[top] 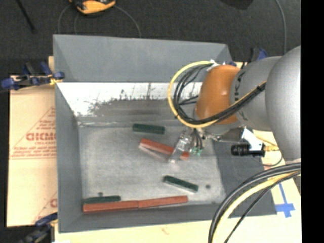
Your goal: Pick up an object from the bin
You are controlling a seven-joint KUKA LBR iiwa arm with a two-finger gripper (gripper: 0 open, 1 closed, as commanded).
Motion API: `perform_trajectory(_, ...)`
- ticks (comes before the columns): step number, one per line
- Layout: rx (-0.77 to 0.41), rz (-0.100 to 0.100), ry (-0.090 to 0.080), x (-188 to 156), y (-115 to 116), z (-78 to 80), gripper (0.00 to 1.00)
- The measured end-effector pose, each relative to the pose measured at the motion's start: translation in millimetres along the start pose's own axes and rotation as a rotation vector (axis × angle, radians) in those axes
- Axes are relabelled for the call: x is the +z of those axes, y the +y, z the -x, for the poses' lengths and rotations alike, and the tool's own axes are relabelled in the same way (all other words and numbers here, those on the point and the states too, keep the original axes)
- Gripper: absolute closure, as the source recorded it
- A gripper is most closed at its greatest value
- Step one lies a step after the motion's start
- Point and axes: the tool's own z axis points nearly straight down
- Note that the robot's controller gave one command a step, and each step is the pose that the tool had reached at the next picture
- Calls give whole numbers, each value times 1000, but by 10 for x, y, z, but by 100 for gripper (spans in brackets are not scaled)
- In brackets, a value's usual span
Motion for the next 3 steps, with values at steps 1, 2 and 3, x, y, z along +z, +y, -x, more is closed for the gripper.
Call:
perform_trajectory(1, -1, 4, -7, -111, 10, 19, 100)
perform_trajectory(2, -2, 4, -8, -152, 11, 22, 100)
perform_trajectory(3, -3, 0, 0, -216, 2, 7, 100)
